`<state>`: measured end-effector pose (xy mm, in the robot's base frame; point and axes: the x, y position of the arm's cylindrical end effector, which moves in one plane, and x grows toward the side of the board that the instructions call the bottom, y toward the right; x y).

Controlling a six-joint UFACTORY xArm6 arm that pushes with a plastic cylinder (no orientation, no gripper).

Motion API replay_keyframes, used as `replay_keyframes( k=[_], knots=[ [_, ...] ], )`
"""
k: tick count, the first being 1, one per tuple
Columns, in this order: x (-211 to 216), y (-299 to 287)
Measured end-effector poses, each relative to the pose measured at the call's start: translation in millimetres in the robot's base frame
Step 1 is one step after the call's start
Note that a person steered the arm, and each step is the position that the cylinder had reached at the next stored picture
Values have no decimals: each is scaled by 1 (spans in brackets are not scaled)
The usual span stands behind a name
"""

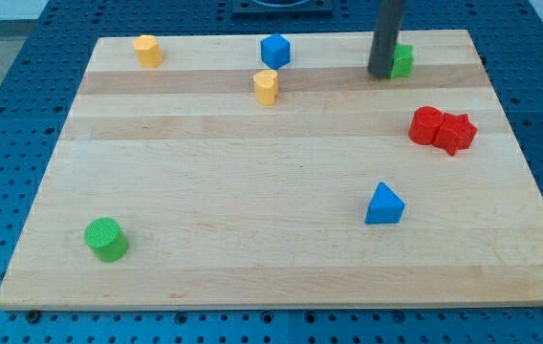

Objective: Move the green circle to the center left side of the board

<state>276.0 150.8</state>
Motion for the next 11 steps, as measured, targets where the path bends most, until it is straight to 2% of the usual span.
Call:
replay_keyframes(
  k=[1, 3, 5, 8, 10, 11],
  knots=[
    [-13, 22],
    [-17, 25],
    [47, 1],
    [146, -149],
    [238, -237],
    [283, -263]
  ],
)
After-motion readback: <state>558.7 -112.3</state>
